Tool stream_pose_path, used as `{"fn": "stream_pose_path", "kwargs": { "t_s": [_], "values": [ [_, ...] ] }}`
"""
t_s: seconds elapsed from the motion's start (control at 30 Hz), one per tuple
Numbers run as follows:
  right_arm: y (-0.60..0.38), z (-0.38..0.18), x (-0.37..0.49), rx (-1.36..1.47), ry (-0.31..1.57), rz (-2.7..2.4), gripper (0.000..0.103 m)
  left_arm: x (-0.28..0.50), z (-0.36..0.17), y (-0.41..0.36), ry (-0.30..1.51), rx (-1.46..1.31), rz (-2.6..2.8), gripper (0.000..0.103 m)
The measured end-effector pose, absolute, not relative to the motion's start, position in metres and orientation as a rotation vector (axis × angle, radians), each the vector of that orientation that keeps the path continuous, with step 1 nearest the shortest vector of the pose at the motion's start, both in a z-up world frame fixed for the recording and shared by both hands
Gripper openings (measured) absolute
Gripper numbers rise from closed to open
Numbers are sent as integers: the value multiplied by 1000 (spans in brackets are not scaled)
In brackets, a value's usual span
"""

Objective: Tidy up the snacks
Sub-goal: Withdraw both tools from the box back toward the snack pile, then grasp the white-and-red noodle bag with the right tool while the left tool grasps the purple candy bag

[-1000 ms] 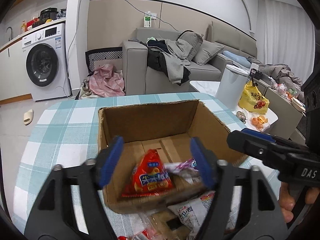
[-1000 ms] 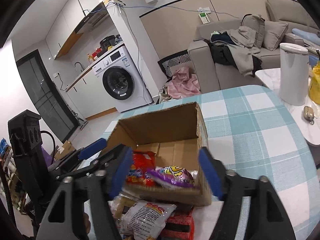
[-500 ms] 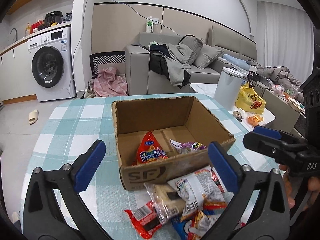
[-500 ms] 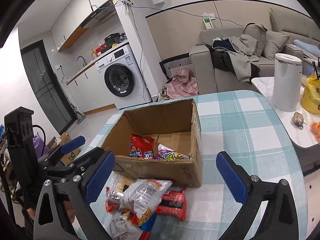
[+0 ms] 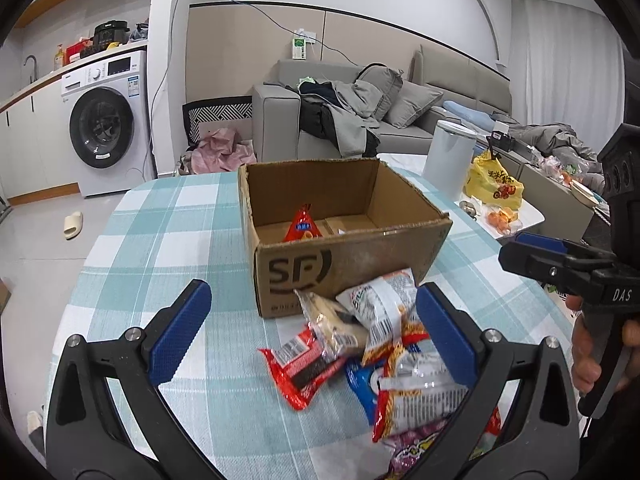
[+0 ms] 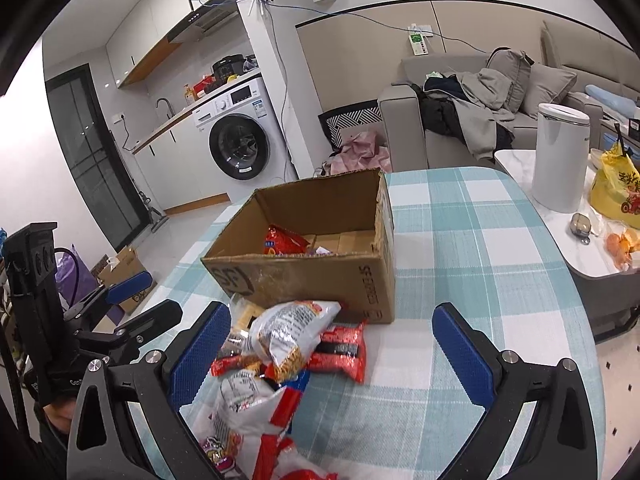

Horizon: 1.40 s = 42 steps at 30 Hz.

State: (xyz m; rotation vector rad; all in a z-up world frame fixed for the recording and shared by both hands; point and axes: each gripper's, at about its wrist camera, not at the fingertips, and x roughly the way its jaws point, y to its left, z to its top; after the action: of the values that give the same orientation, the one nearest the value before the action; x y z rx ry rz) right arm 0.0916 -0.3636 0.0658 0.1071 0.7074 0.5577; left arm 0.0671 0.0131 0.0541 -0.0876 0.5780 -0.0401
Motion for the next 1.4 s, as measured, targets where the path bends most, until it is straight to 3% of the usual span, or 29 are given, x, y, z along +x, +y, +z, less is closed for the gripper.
{"fn": "stream_pose_path", "kwargs": {
  "t_s": [0.57, 1.2, 1.4],
  "values": [
    [-373, 30, 71, 186, 796, 588, 103, 40, 33, 12, 647, -114, -28, 102],
    [-318, -11, 61, 121, 954, 769, 102, 41, 1, 34, 708, -158, 21, 102],
    [-310, -23, 62, 138, 975, 783, 87, 43, -2, 32, 712, -155, 20, 102]
  ]
}}
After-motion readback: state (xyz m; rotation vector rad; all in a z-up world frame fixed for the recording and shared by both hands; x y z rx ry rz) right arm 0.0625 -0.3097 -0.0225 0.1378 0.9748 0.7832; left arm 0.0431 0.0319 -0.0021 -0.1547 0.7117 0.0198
